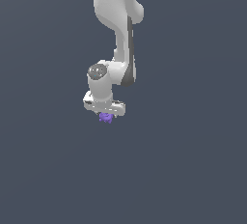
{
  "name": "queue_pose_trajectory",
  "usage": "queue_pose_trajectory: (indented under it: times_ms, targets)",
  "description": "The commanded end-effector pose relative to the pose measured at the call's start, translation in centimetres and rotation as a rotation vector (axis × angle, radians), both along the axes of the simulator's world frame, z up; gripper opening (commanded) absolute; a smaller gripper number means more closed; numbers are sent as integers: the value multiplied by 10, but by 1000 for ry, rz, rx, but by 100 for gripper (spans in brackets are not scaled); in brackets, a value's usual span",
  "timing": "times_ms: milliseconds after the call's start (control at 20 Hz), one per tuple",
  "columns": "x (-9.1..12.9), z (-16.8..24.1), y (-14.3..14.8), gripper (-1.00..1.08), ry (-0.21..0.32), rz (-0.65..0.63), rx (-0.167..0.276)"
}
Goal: Pick up the object and move it to a goal position.
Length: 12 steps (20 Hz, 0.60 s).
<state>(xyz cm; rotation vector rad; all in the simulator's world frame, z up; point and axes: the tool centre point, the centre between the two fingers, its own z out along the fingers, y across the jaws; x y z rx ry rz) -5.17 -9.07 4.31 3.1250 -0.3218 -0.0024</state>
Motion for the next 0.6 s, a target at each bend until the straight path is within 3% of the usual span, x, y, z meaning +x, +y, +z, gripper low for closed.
queue_pose_trajectory:
  times_ms: [0, 50, 550]
  targets:
    - [1, -2, 0, 100, -1, 0, 0]
    - [1, -2, 0, -100, -1, 0, 0]
    - [1, -1, 0, -100, -3, 0, 0]
